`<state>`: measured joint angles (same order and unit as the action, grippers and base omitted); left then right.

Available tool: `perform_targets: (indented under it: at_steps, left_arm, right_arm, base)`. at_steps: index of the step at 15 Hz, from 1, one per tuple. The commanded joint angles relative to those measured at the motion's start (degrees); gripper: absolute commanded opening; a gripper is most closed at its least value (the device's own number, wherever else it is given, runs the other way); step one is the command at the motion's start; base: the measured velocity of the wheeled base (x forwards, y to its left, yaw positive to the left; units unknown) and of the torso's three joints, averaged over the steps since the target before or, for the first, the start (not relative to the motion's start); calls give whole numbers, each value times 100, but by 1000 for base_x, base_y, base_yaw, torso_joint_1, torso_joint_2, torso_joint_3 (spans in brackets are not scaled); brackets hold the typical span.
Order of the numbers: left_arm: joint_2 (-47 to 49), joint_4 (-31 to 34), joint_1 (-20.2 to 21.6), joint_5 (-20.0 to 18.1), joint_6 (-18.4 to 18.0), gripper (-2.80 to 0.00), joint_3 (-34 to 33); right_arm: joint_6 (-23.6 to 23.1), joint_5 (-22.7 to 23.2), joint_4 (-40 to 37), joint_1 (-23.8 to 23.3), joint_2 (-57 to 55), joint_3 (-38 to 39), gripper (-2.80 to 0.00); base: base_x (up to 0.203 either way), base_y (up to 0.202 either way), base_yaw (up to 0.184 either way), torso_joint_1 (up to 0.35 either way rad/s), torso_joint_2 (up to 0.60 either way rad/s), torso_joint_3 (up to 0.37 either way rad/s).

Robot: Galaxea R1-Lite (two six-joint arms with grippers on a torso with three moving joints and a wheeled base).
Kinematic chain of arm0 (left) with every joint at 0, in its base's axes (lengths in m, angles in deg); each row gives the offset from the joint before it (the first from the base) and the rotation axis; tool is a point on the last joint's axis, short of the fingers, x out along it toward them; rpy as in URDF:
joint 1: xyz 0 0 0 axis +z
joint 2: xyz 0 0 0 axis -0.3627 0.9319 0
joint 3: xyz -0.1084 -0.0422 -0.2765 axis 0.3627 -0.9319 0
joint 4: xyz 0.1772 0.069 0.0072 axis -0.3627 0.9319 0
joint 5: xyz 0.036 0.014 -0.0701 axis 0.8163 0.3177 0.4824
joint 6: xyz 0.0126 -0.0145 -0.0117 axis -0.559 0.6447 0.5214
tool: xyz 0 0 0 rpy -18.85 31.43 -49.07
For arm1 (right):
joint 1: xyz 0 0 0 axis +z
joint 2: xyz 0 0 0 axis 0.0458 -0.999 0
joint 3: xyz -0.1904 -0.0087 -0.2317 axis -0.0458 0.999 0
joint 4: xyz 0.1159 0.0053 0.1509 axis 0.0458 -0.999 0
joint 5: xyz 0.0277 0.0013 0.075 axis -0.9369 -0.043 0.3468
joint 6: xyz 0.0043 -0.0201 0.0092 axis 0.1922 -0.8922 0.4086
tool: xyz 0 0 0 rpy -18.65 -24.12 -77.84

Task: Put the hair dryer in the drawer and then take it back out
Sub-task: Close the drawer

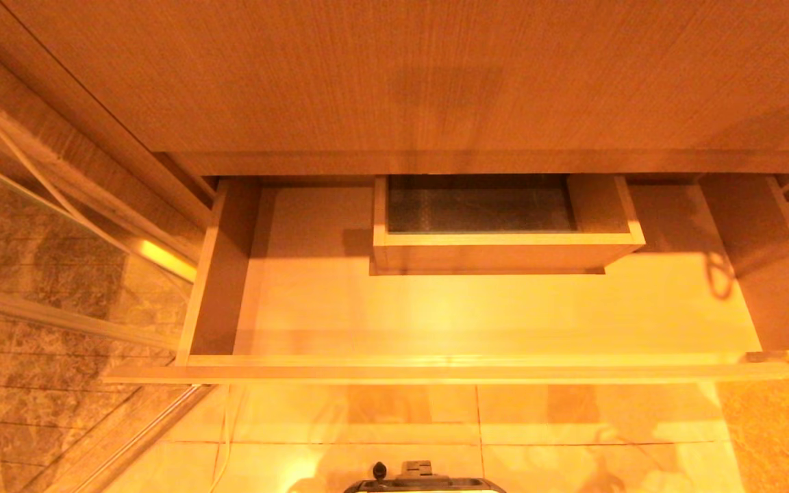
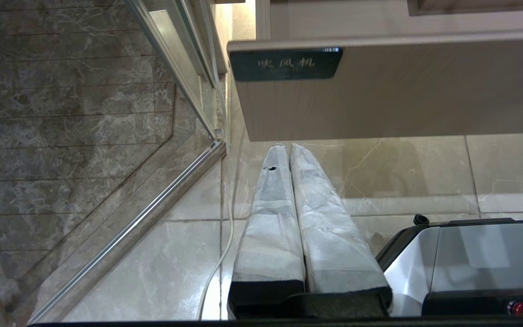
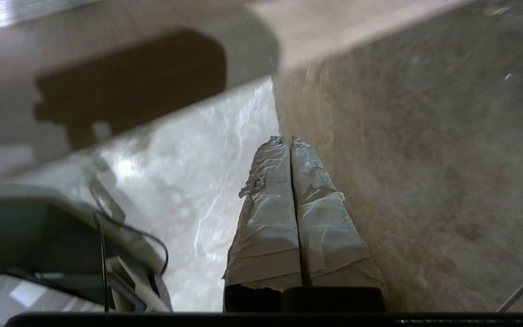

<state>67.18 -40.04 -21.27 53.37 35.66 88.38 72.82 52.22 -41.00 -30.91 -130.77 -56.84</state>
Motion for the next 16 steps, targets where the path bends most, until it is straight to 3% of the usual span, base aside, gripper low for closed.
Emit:
perform_targets:
  at_steps: [1, 9, 15, 16]
  left_arm:
    - [0, -1, 0, 1, -7, -280, -9]
    - [0, -1, 0, 1, 2, -280, -9]
    - [0, -1, 0, 1, -7, -280, -9]
    - [0, -1, 0, 1, 2, -280, -9]
  right_arm:
    - [4, -9, 11, -2, -284, -14, -280]
    - [154, 53, 583, 29, -503, -360, -280]
    - [154, 62, 3445, 317, -519, -420, -280]
    - [154, 56, 3526, 358, -583, -408, -280]
  base:
    - [0, 0, 0, 0, 0, 0]
    - [0, 0, 0, 0, 0, 0]
    - [0, 0, 0, 0, 0, 0]
    - [0, 0, 0, 0, 0, 0]
